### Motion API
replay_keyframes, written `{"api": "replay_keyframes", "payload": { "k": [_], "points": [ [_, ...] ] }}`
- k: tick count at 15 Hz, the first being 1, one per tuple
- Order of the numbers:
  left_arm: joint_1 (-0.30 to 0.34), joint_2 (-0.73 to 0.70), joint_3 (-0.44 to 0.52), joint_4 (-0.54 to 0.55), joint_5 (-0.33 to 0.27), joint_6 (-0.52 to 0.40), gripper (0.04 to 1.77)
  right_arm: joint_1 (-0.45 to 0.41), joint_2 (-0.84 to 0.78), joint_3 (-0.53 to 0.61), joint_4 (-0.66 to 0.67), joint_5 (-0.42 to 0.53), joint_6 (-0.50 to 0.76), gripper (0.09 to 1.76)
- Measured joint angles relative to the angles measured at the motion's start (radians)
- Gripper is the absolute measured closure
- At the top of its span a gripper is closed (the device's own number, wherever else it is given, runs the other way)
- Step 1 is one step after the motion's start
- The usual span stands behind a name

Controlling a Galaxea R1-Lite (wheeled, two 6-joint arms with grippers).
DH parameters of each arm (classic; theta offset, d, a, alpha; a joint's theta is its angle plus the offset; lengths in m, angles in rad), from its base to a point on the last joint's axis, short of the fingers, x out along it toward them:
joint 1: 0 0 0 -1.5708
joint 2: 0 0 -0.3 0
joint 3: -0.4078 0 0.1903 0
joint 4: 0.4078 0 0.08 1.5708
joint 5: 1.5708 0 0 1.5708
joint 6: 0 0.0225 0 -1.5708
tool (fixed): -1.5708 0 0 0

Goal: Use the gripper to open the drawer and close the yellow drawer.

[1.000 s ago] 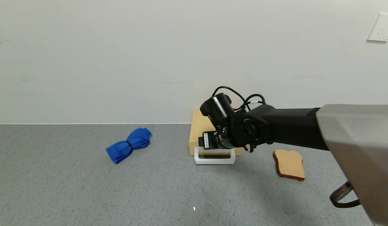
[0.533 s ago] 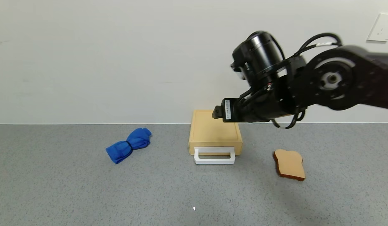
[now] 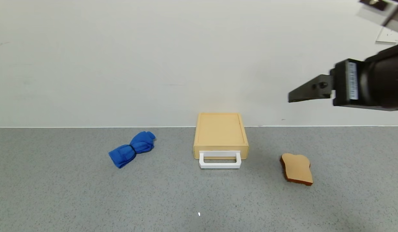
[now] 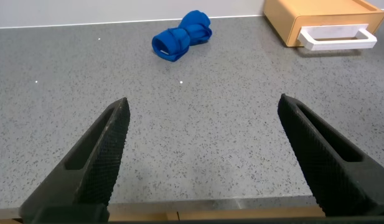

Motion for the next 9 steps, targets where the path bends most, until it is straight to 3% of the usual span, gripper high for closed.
{"api": "replay_keyframes", "payload": {
  "k": [4,9],
  "points": [
    [0.000,0.000,0.000,0.000,0.000,0.000,0.09,-0.200,-0.266,0.188,0.017,-0.049,0.000,0.14],
    [0.000,0.000,0.000,0.000,0.000,0.000,0.09,-0.292,-0.563,0.327,0.142,-0.177,0.000,0.14]
  ]
}}
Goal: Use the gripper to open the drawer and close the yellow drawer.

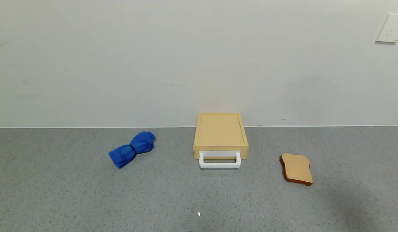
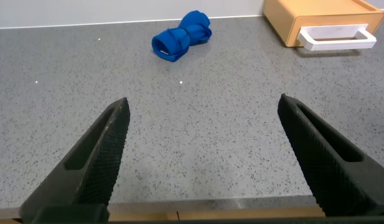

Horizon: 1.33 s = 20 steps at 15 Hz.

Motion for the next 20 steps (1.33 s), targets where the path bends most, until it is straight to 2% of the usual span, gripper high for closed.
{"api": "replay_keyframes", "payload": {
  "k": [3,5,8,10,11,13,15,16,20],
  "points": [
    [0.000,0.000,0.000,0.000,0.000,0.000,0.09,-0.029,-0.179,0.113,0.045,-0.010,-0.061,0.14],
    [0.000,0.000,0.000,0.000,0.000,0.000,0.09,-0.082,-0.308,0.207,0.042,0.028,-0.170,0.14],
    [0.000,0.000,0.000,0.000,0.000,0.000,0.09,-0.262,-0.468,0.335,-0.005,0.233,-0.315,0.14],
    [0.000,0.000,0.000,0.000,0.000,0.000,0.09,-0.375,-0.560,0.446,-0.088,0.406,-0.404,0.14],
    [0.000,0.000,0.000,0.000,0.000,0.000,0.09,-0.408,-0.598,0.510,-0.161,0.460,-0.444,0.14],
    [0.000,0.000,0.000,0.000,0.000,0.000,0.09,-0.440,-0.642,0.632,-0.341,0.505,-0.474,0.14],
    [0.000,0.000,0.000,0.000,0.000,0.000,0.09,-0.445,-0.662,0.759,-0.603,0.526,-0.479,0.14],
    [0.000,0.000,0.000,0.000,0.000,0.000,0.09,-0.444,-0.663,0.815,-0.694,0.533,-0.480,0.14],
    [0.000,0.000,0.000,0.000,0.000,0.000,0.09,-0.404,-0.643,0.881,-0.714,0.535,-0.461,0.14]
  ]
}}
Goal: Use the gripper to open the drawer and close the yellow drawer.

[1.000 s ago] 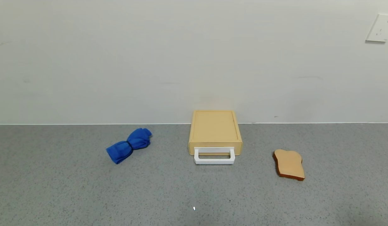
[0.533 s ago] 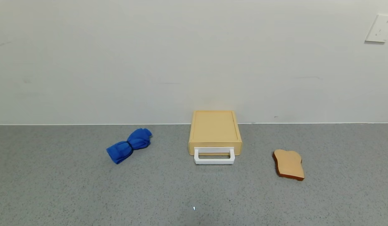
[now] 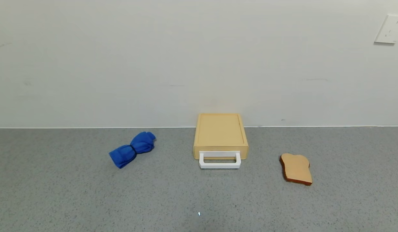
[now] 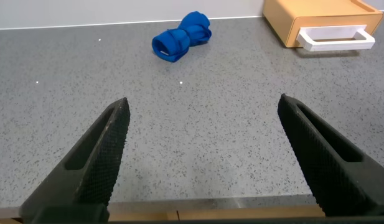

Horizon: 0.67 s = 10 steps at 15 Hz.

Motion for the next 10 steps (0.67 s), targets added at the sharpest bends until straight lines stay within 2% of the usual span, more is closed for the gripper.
{"api": "replay_keyframes", "payload": {
  "k": [3,8,10],
  "points": [
    [0.000,0.000,0.000,0.000,0.000,0.000,0.09,0.022,-0.037,0.052,0.000,0.003,0.000,0.14],
    [0.000,0.000,0.000,0.000,0.000,0.000,0.09,0.032,-0.221,0.252,-0.006,-0.009,-0.019,0.14],
    [0.000,0.000,0.000,0.000,0.000,0.000,0.09,0.034,-0.276,0.330,-0.054,-0.024,-0.022,0.14]
  ]
}}
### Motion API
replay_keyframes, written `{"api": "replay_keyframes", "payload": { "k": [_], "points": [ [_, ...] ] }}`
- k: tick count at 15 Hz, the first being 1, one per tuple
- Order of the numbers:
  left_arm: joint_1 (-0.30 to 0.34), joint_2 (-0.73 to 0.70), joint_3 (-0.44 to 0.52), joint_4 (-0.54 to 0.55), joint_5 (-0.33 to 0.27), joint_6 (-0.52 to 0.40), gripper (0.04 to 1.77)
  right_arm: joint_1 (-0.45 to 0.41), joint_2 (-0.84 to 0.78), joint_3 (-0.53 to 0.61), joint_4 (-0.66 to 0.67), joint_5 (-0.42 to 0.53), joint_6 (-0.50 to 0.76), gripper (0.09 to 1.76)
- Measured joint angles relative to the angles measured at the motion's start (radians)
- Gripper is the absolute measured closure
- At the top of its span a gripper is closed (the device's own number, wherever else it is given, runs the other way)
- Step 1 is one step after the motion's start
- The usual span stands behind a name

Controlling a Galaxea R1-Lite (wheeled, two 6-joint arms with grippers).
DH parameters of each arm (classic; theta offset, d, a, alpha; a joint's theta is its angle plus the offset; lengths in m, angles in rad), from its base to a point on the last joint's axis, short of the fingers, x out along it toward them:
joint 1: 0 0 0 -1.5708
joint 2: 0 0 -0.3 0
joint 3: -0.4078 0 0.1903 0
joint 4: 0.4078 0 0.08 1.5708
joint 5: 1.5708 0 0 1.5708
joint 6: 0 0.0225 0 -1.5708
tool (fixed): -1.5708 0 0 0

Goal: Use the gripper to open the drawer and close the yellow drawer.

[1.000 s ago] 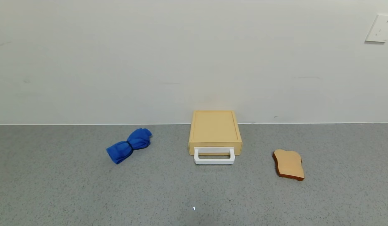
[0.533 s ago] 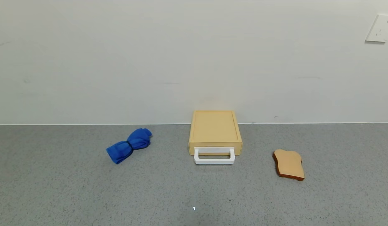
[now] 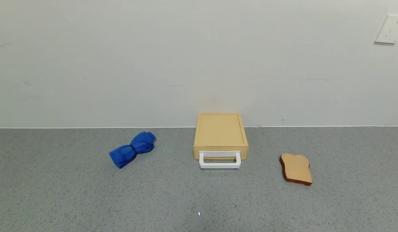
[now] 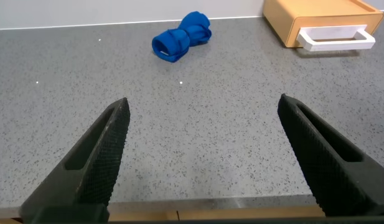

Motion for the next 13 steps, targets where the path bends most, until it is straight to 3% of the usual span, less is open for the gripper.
{"api": "replay_keyframes", "payload": {
  "k": [3,4,7,13],
  "points": [
    [0.000,0.000,0.000,0.000,0.000,0.000,0.09,0.001,-0.033,0.128,-0.210,-0.018,-0.002,0.14],
    [0.000,0.000,0.000,0.000,0.000,0.000,0.09,0.001,-0.037,0.157,-0.226,-0.033,0.003,0.14],
    [0.000,0.000,0.000,0.000,0.000,0.000,0.09,0.002,-0.042,0.177,-0.136,-0.052,0.043,0.14],
    [0.000,0.000,0.000,0.000,0.000,0.000,0.09,0.002,-0.042,0.176,-0.136,-0.054,0.051,0.14]
  ]
}}
